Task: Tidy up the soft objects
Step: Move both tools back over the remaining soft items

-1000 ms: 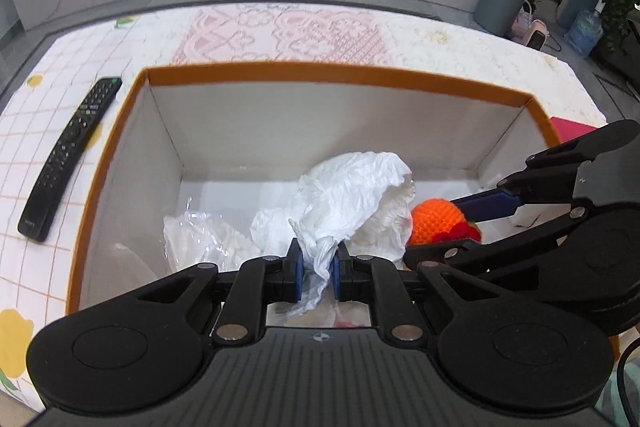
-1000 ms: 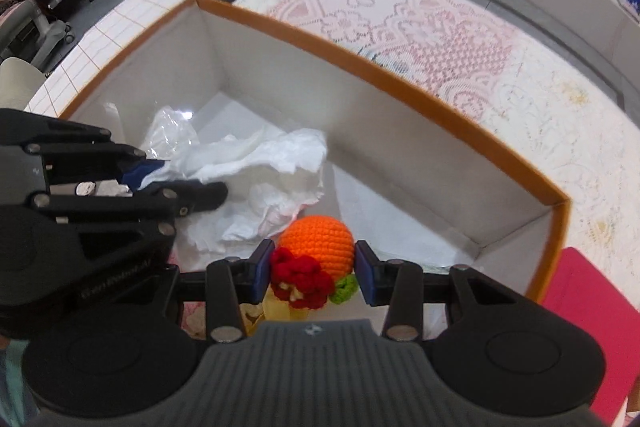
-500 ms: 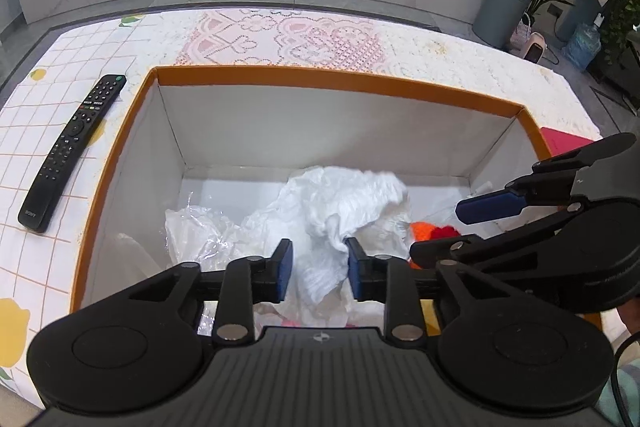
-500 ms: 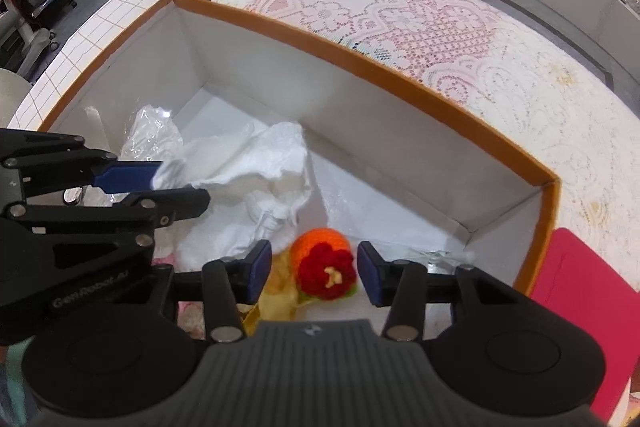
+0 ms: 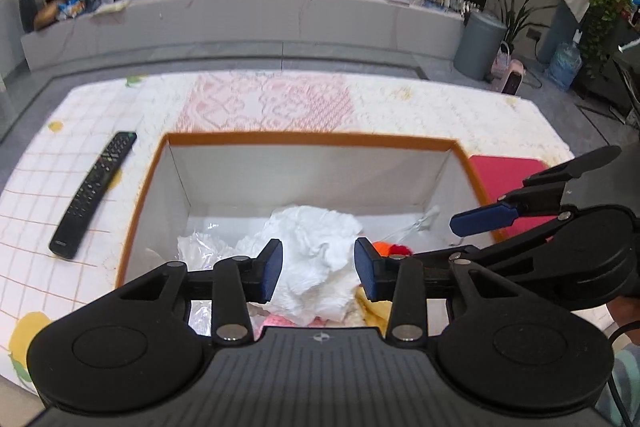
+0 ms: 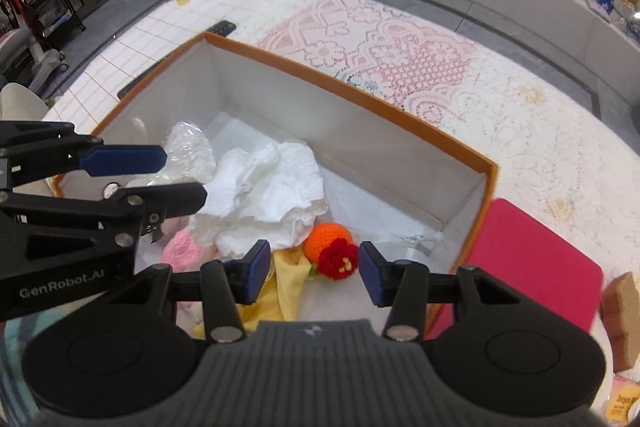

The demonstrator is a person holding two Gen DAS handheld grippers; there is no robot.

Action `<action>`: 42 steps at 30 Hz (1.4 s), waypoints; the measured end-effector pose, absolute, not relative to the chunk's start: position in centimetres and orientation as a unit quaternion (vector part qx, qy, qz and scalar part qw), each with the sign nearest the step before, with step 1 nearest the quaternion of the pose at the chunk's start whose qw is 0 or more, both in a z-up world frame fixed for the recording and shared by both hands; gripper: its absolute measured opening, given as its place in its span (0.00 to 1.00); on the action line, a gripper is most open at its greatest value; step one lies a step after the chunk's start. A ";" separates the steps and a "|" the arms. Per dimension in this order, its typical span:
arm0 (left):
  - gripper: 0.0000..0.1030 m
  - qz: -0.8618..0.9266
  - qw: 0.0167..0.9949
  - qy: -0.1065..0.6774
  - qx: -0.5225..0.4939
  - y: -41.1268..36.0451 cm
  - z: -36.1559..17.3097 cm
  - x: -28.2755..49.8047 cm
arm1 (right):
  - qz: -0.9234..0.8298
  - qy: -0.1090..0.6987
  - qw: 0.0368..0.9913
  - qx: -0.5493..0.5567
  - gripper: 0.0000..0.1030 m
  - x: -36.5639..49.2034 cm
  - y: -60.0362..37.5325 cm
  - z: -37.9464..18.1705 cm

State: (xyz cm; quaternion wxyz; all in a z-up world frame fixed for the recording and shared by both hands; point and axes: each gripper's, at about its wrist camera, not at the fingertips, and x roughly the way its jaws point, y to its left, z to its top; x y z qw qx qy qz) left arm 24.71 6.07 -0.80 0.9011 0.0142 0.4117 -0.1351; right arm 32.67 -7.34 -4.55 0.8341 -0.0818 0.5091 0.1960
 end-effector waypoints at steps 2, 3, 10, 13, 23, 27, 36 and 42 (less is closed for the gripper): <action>0.44 -0.136 0.906 0.401 0.020 5.6 0.1 23.6 | 0.197 0.499 0.841 -0.075 0.47 31.6 -8.0 -3.6; 0.44 -0.137 0.908 0.395 0.024 5.4 0.4 23.2 | 0.197 0.493 0.845 -0.072 0.47 30.9 -8.4 -3.1; 0.44 -0.157 0.917 0.364 0.046 2.6 2.7 19.8 | 0.189 0.447 0.873 -0.053 0.48 26.2 -11.3 0.1; 0.44 -0.169 0.918 0.354 0.046 1.3 3.3 18.6 | 0.181 0.426 0.885 -0.049 0.48 24.0 -12.8 1.2; 0.45 -0.222 0.922 0.311 0.055 -4.2 3.2 15.2 | 0.114 0.363 0.925 0.002 0.48 16.5 -19.8 1.8; 0.45 -0.254 0.914 0.309 0.067 -7.6 2.1 14.3 | 0.077 0.360 0.929 0.041 0.49 13.8 -23.2 0.1; 0.45 -0.319 0.885 0.319 0.116 -16.1 -1.6 14.2 | -0.045 0.384 0.918 0.090 0.53 11.1 -32.1 -3.2; 0.47 -0.355 0.857 0.330 0.176 -21.1 -4.0 15.9 | -0.094 0.398 0.905 0.118 0.53 11.4 -36.3 -5.9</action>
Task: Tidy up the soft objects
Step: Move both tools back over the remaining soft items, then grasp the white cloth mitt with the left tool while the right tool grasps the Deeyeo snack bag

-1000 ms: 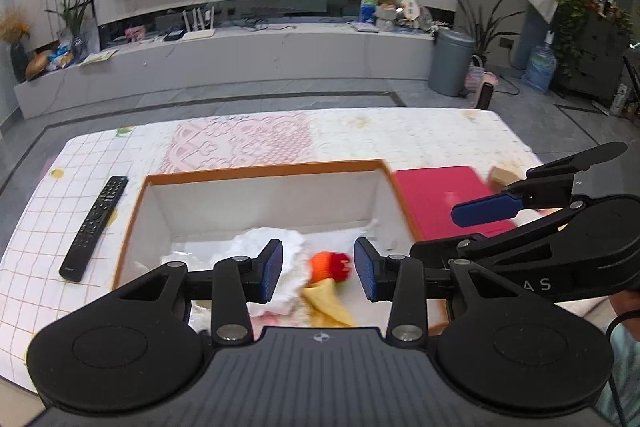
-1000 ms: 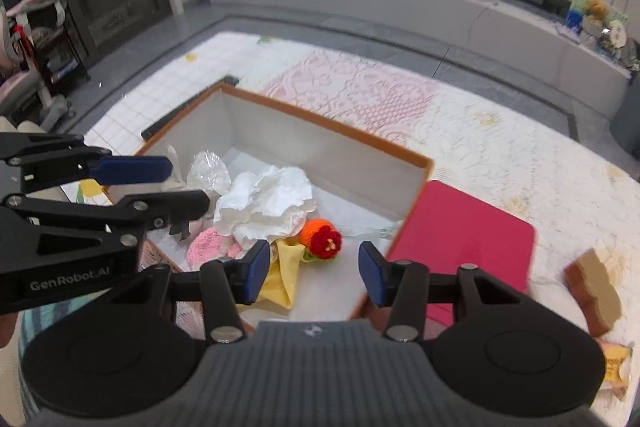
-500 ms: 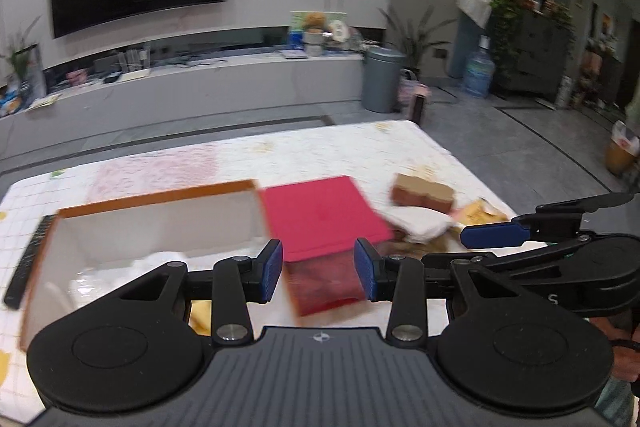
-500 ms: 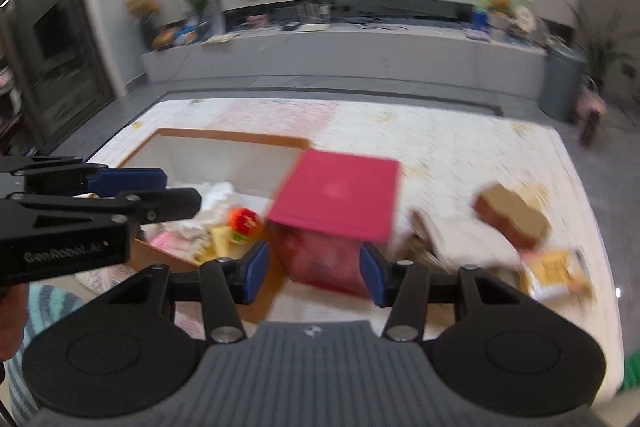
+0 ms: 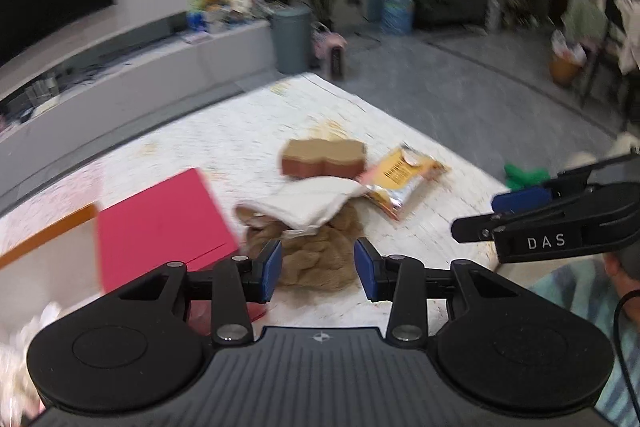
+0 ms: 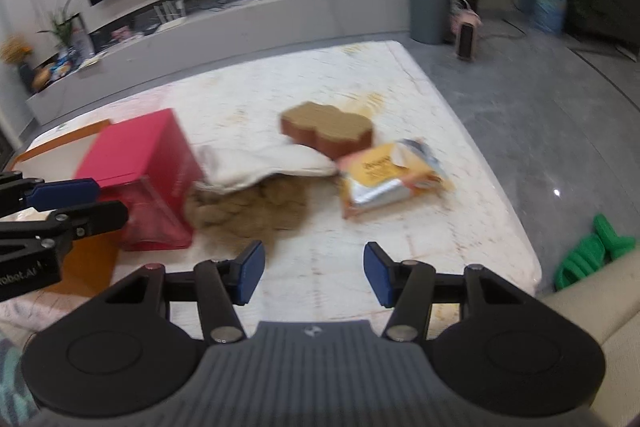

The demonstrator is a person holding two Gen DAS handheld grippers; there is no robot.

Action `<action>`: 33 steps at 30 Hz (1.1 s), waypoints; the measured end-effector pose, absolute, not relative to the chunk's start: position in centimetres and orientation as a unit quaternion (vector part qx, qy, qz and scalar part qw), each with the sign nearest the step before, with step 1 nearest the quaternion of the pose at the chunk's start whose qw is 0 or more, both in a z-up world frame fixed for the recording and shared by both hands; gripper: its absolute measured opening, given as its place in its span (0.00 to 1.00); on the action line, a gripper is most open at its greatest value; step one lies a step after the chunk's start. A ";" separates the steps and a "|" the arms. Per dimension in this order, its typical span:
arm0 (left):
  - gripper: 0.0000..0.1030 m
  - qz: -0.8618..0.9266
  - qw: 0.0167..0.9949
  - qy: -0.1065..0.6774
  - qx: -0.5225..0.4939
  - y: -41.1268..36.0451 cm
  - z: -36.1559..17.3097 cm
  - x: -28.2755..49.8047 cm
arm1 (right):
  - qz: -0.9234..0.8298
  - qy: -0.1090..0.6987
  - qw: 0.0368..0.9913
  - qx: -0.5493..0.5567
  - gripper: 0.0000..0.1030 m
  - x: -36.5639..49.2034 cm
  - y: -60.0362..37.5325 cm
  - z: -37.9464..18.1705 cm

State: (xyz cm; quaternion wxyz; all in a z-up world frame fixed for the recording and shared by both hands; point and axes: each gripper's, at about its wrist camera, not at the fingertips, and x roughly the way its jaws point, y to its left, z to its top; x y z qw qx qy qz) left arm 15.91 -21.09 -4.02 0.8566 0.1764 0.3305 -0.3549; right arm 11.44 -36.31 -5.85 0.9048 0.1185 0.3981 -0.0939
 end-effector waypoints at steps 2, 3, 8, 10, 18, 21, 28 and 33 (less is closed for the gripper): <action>0.51 -0.364 0.848 0.334 0.190 -22.4 -4.7 16.8 | -0.096 0.400 0.902 0.126 0.53 11.8 -37.2 -6.5; 0.52 -0.363 0.846 0.336 0.201 -23.2 -5.1 17.5 | -0.098 0.402 0.902 0.124 0.54 11.9 -37.5 -6.6; 0.57 -0.365 0.829 0.353 0.234 -26.3 -6.6 20.0 | -0.100 0.412 0.898 0.123 0.56 13.0 -39.1 -7.6; 0.60 -0.366 0.822 0.358 0.250 -27.5 -7.4 20.8 | -0.104 0.416 0.895 0.122 0.57 13.5 -39.5 -7.9; 0.62 -0.355 0.804 0.382 0.286 -30.0 -10.5 23.8 | -0.121 0.430 0.883 0.143 0.63 16.4 -41.3 -9.5; 0.63 -0.344 0.810 0.391 0.268 -30.0 -10.7 25.0 | -0.127 0.438 0.872 0.179 0.70 17.4 -42.5 -10.4; 0.51 -0.333 0.814 0.426 0.213 -29.7 -10.6 27.1 | -0.178 0.422 0.861 0.219 0.80 19.9 -44.2 -11.9; 0.38 -0.302 0.822 0.442 0.194 -29.7 -10.6 27.9 | -0.201 0.425 0.850 0.236 0.80 22.0 -44.9 -13.0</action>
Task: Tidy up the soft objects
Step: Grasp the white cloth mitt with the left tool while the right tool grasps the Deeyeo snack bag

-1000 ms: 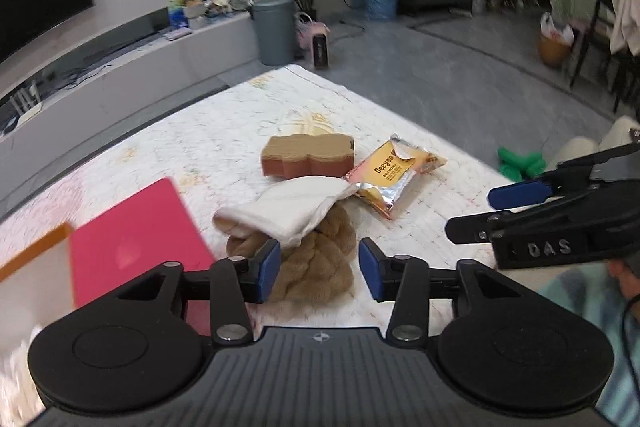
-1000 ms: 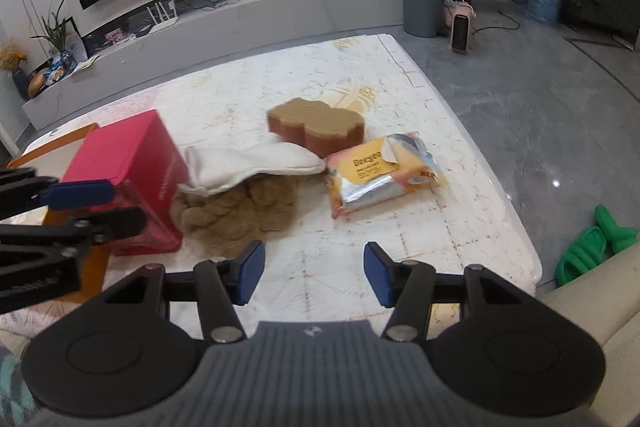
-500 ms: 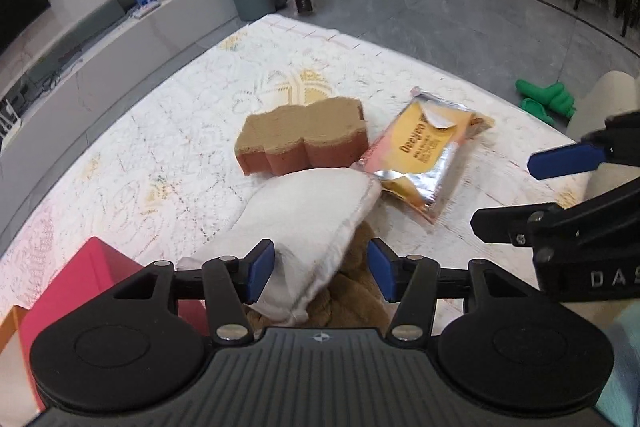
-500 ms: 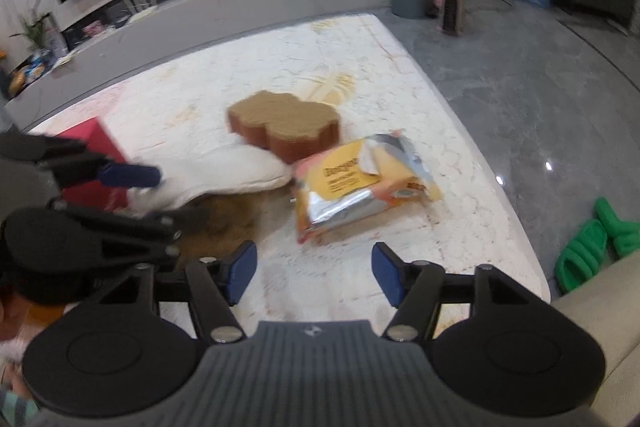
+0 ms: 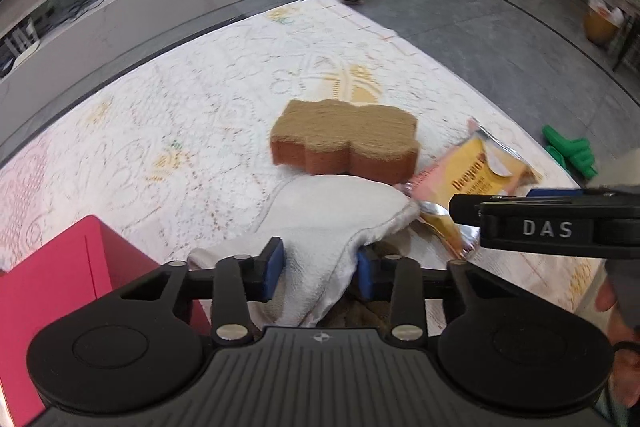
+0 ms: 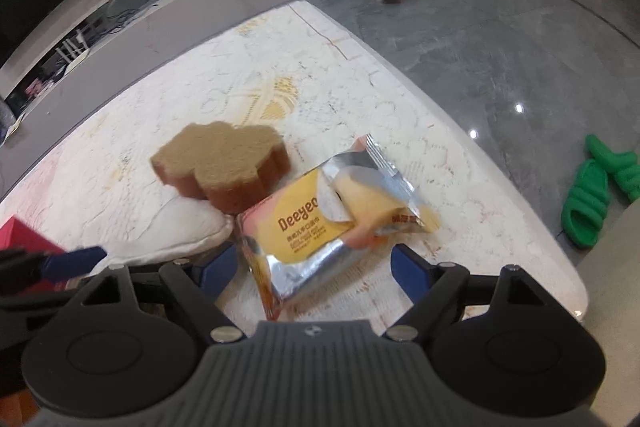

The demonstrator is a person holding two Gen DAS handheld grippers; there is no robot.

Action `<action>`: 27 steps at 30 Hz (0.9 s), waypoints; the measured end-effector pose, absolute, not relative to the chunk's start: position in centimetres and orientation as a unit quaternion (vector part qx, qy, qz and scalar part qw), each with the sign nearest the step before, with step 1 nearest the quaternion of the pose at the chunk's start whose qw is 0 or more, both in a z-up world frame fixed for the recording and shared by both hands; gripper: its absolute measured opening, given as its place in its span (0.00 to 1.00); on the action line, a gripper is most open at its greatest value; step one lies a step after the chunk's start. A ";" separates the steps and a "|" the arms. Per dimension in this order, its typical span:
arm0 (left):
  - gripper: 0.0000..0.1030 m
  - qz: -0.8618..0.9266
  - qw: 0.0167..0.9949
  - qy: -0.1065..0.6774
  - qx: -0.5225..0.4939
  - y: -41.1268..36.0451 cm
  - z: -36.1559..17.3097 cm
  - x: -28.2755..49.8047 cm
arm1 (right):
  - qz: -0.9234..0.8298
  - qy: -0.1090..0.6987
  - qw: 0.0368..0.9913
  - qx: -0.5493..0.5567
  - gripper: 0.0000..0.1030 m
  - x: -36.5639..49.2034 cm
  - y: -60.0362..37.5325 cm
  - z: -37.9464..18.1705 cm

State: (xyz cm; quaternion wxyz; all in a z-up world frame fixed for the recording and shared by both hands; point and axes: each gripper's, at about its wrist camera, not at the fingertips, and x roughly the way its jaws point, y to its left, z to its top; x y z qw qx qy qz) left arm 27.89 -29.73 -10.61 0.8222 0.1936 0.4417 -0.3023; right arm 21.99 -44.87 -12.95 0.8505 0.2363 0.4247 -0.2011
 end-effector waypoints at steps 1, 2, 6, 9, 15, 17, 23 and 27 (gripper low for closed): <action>0.35 -0.297 0.824 0.443 0.191 -29.7 -10.6 27.9 | -0.203 0.427 0.847 0.243 0.80 22.3 -45.0 -13.3; 0.34 -0.292 0.826 0.444 0.188 -29.7 -10.7 28.0 | -0.207 0.428 0.845 0.244 0.80 22.5 -45.1 -13.5; 0.31 -0.281 0.834 0.442 0.176 -29.7 -10.9 27.8 | -0.213 0.435 0.840 0.245 0.80 23.3 -45.2 -14.5; 0.31 -0.277 0.838 0.438 0.172 -29.6 -11.0 27.5 | -0.216 0.437 0.840 0.237 0.79 23.8 -45.2 -15.0; 0.31 -0.272 0.843 0.425 0.185 -29.9 -11.2 26.7 | -0.218 0.442 0.843 0.216 0.75 24.2 -44.7 -15.7; 0.31 -0.272 0.844 0.421 0.189 -30.0 -11.2 26.5 | -0.214 0.442 0.848 0.200 0.70 24.2 -44.3 -15.6; 0.31 -0.271 0.849 0.414 0.186 -29.7 -11.1 26.3 | -0.202 0.439 0.858 0.176 0.53 24.0 -43.6 -15.2; 0.26 -0.272 0.854 0.404 0.185 -29.4 -11.0 26.0 | -0.200 0.434 0.862 0.172 0.45 23.5 -43.6 -14.9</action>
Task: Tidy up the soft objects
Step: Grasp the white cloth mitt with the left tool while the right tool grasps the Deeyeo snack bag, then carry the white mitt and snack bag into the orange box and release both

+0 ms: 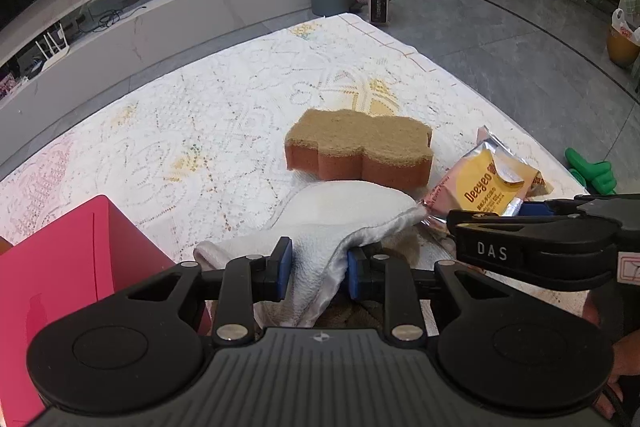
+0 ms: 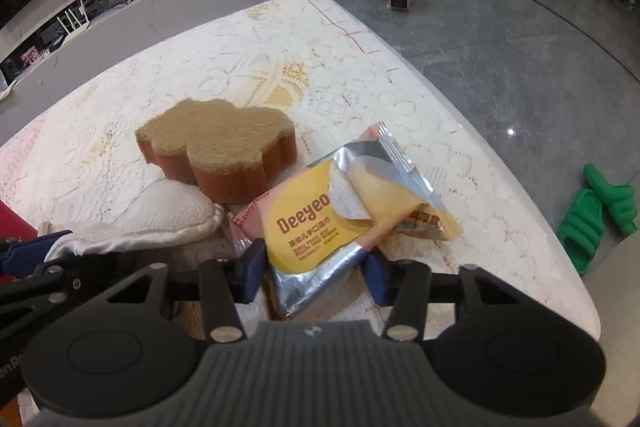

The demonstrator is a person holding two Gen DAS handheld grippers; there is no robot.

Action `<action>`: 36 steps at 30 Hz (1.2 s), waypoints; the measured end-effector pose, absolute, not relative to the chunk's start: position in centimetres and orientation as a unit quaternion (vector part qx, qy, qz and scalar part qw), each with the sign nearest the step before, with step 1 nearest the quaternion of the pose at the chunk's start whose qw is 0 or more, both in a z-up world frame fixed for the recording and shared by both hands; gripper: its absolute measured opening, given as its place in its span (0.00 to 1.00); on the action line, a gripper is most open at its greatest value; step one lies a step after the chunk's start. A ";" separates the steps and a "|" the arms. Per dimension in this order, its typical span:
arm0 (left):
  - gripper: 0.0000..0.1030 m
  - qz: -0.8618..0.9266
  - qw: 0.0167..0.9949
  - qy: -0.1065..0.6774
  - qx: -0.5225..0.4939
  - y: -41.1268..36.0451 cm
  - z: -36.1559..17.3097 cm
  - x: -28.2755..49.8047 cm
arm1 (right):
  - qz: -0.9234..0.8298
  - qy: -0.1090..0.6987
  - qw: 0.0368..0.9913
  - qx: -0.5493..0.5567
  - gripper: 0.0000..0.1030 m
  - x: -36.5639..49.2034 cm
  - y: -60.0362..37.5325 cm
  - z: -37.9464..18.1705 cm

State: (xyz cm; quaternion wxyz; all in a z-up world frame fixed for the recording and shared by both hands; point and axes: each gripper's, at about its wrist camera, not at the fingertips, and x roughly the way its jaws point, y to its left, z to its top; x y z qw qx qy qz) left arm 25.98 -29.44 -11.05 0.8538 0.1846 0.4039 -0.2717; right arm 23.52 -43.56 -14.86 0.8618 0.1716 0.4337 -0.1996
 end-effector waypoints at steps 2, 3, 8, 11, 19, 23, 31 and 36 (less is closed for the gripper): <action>0.20 -0.267 0.857 0.398 0.188 -29.3 -10.7 25.8 | -0.196 0.433 0.863 0.173 0.43 23.3 -43.5 -14.7; 0.17 -0.265 0.859 0.395 0.188 -29.2 -10.4 25.7 | -0.194 0.432 0.863 0.174 0.42 23.1 -43.4 -14.6; 0.11 -0.260 0.872 0.385 0.158 -28.1 -8.1 25.4 | -0.181 0.426 0.865 0.192 0.39 22.2 -43.0 -14.0; 0.10 -0.262 0.878 0.375 0.143 -27.1 -6.6 24.7 | -0.184 0.412 0.870 0.199 0.39 21.2 -42.8 -13.0; 0.09 -0.271 0.895 0.346 0.074 -23.2 -2.3 21.5 | -0.174 0.374 0.887 0.209 0.39 17.3 -41.3 -9.1; 0.09 -0.268 0.905 0.327 0.050 -20.9 -0.6 19.9 | -0.157 0.351 0.903 0.192 0.39 15.1 -39.4 -6.8; 0.09 -0.240 0.921 0.306 0.013 -15.2 1.1 18.1 | -0.106 0.331 0.922 0.168 0.39 12.0 -34.5 -3.8; 0.09 -0.202 0.932 0.300 -0.014 -10.6 1.3 17.8 | -0.060 0.326 0.931 0.151 0.39 11.5 -30.6 -2.5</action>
